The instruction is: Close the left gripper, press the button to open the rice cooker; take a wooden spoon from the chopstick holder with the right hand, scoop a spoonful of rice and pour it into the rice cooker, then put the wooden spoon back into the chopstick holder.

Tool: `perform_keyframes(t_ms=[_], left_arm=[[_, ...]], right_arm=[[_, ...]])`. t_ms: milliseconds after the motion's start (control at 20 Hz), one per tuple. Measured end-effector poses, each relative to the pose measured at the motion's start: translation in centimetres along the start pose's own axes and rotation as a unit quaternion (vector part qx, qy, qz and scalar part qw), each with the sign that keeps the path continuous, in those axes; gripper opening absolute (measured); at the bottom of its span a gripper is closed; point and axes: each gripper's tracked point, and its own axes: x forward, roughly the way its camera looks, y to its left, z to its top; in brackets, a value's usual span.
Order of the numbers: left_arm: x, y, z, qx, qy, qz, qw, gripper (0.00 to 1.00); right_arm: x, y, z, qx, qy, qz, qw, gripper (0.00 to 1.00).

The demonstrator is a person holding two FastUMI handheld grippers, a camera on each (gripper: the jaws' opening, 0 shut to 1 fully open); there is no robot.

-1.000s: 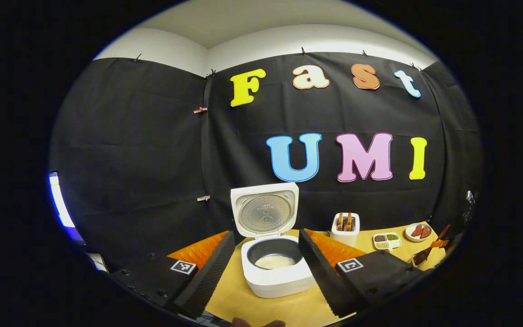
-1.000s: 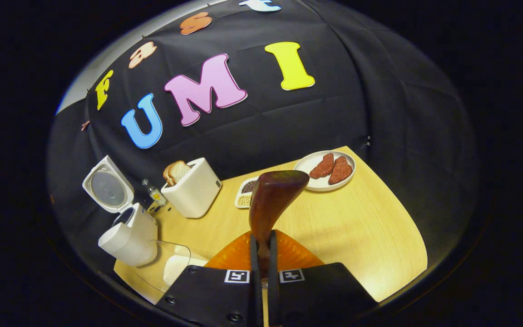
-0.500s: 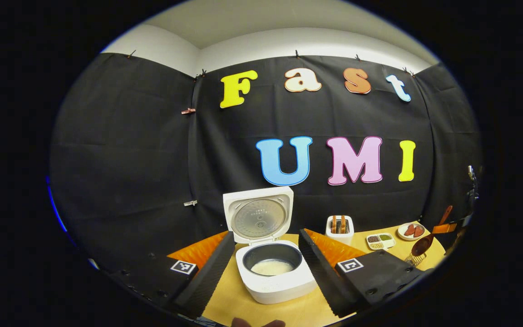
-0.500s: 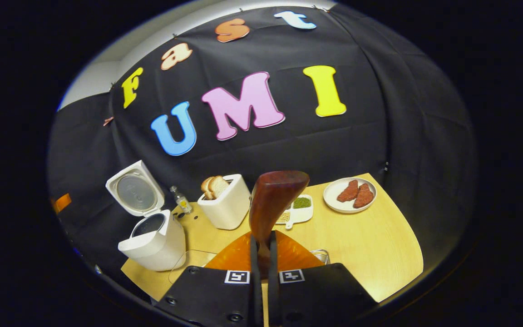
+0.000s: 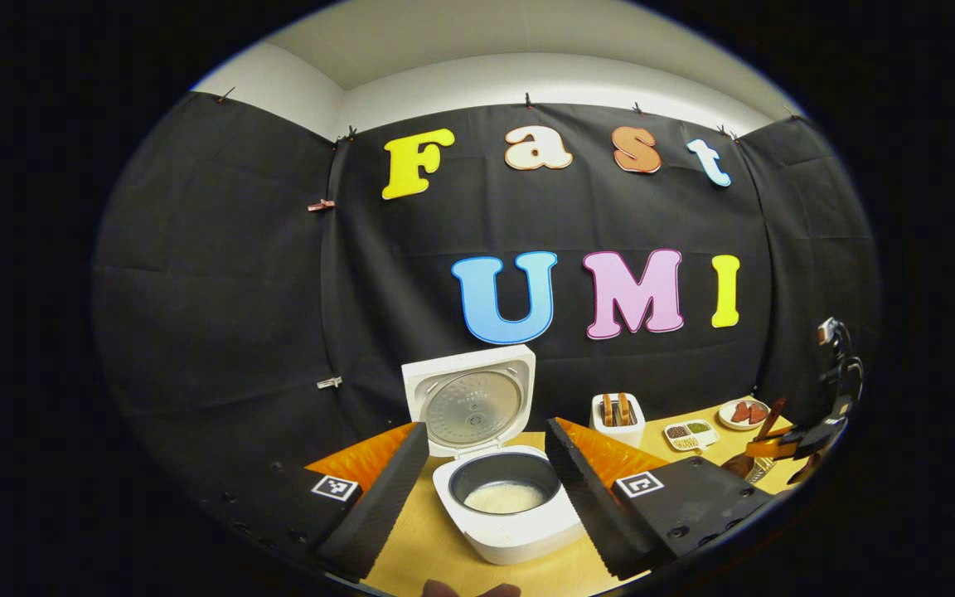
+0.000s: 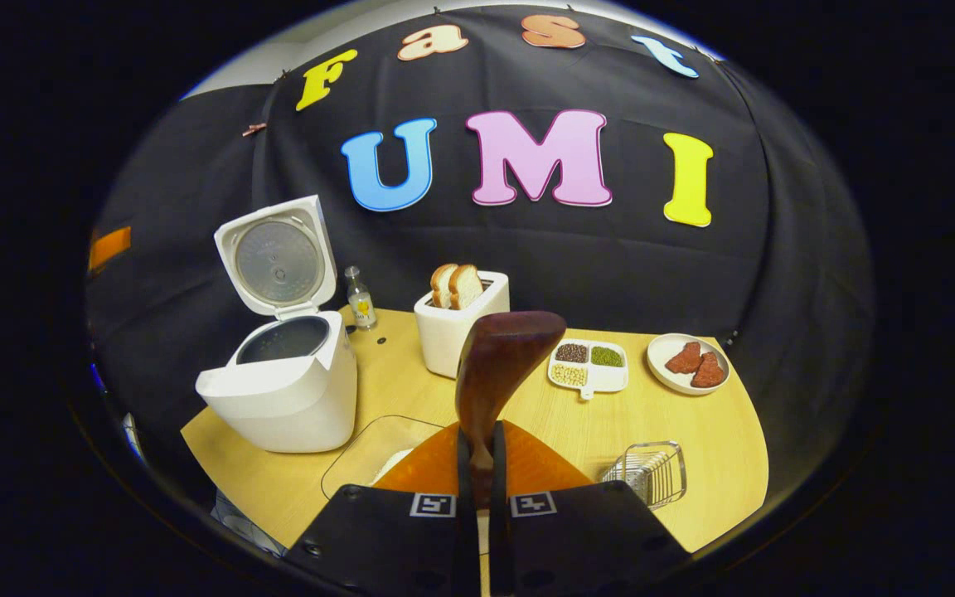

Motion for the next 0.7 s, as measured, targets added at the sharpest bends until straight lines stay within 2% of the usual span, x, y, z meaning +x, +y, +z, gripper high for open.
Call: perform_keyframes(t_ms=[350,450,550,650,700], left_arm=[[0.5,3.1,-1.1,0.004,0.010,-0.018,1.000,0.97],[0.8,3.8,-1.5,0.007,0.012,-0.018,1.000,0.97],[1.0,4.4,-1.7,0.006,0.013,-0.018,1.000,0.97],[1.3,4.7,-2.0,0.000,0.016,-0.020,1.000,0.97],[1.5,4.9,-2.2,-0.003,0.018,-0.020,1.000,0.97]], right_arm=[[3.7,-0.2,-6.1,-0.045,0.049,-0.083,0.994,0.09],[4.6,0.6,-7.7,-0.035,0.064,-0.084,0.994,0.10],[5.2,2.2,-8.4,0.008,0.072,-0.071,0.995,0.09],[5.9,4.4,-8.4,0.090,0.067,-0.042,0.993,0.09],[6.1,4.8,-8.3,0.142,0.065,-0.033,0.987,0.10]])
